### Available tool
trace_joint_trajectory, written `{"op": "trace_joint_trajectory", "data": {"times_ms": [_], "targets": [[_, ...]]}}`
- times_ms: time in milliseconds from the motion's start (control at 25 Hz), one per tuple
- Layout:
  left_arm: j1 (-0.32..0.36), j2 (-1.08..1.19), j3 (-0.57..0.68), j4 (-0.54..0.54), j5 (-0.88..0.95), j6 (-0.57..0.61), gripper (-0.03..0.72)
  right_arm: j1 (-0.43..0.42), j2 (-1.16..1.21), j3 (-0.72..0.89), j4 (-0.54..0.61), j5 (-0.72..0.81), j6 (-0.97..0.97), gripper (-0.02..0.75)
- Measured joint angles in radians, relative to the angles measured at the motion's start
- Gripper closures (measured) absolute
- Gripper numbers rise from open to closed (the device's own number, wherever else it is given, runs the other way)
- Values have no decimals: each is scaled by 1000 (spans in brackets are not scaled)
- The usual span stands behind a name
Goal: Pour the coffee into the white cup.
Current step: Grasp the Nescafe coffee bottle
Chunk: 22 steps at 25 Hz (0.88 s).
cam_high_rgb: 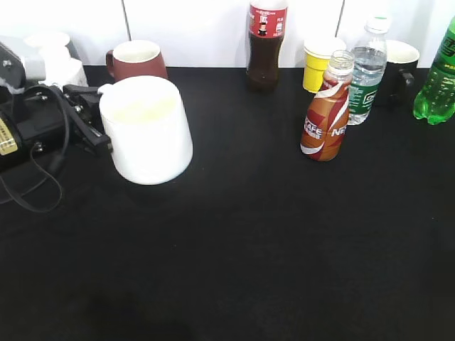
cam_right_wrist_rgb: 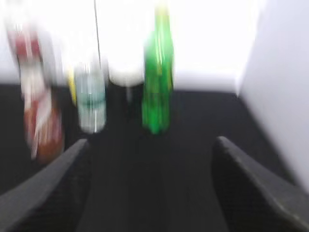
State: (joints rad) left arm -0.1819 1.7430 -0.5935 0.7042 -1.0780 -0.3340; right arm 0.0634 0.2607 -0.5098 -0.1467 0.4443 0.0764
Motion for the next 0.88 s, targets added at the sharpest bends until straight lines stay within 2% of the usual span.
{"op": "trace_joint_trajectory", "data": {"times_ms": [80, 200, 240, 320, 400, 480, 560, 680, 880], "targets": [[0, 0, 0, 0, 0, -1, 647, 0, 234, 34, -43, -325, -2, 155], [0, 0, 0, 0, 0, -1, 647, 0, 560, 173, -97, -942, -4, 155], [0, 0, 0, 0, 0, -1, 647, 0, 681, 207, -105, -1103, 13, 155], [0, 0, 0, 0, 0, -1, 647, 0, 889, 243, -158, -1296, 52, 155], [0, 0, 0, 0, 0, -1, 647, 0, 1083, 246, -295, -1419, 142, 155], [0, 0, 0, 0, 0, -1, 647, 0, 1222, 247, -337, -1480, 221, 155], [0, 0, 0, 0, 0, -1, 647, 0, 1296, 244, -348, -1488, 216, 155], [0, 0, 0, 0, 0, -1, 647, 0, 1406, 159, -374, -1491, 212, 83], [0, 0, 0, 0, 0, -1, 647, 0, 1600, -34, -510, -1493, 211, 78]]}}
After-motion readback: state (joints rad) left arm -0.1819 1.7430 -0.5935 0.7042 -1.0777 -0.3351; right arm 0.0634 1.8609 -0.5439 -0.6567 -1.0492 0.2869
